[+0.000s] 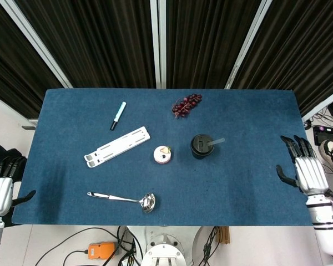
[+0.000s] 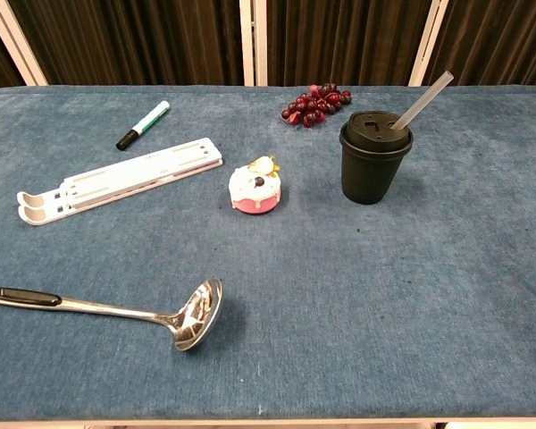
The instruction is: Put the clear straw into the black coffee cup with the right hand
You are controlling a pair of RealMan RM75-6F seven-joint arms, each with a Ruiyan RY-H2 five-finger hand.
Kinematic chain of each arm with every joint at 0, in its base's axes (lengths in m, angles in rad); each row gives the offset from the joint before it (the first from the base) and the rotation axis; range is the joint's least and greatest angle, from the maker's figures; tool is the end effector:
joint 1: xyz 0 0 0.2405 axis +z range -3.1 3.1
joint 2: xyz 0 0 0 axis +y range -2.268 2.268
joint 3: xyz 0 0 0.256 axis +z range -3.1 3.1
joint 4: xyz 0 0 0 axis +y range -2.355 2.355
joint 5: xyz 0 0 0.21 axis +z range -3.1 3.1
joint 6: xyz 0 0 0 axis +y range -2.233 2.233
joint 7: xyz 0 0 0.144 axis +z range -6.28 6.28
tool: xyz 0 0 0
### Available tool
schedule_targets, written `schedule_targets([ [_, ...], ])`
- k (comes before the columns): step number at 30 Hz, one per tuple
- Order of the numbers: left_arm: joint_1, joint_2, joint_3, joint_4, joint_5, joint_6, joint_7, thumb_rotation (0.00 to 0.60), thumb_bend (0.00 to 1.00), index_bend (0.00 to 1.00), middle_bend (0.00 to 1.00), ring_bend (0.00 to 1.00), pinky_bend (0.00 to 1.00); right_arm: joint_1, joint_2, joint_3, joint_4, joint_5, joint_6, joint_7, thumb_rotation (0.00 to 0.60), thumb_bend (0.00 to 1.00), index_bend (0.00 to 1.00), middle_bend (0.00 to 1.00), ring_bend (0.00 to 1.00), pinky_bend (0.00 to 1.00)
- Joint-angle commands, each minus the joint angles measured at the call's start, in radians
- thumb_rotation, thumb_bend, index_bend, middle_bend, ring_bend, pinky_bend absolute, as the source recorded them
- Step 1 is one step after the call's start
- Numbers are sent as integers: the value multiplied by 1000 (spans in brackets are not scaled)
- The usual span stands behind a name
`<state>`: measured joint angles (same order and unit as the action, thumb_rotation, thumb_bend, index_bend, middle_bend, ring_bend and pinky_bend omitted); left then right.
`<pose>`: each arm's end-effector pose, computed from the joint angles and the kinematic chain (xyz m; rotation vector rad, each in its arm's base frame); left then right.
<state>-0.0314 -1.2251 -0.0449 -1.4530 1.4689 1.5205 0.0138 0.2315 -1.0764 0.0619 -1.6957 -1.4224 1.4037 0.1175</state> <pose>-0.3439 0.1634 0.1457 -1.3234 -0.8743 -0.8176 -0.2809 -0.2251 0.1594 1.3939 -1.0246 1.0575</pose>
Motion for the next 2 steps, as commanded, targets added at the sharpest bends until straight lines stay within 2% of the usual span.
schedule_targets([
  [1,0,-1,0,2,0,1,0,600,75,131,143,72,8,-69,16,-35,-10,-18,74,53,600,592,110,172,0,57],
  [2,-1,-2,-1,3,0,1,0,600,75,131,143,72,8,-76,12,-36,-5,-24,84,56,600,592,110,172,0,57],
])
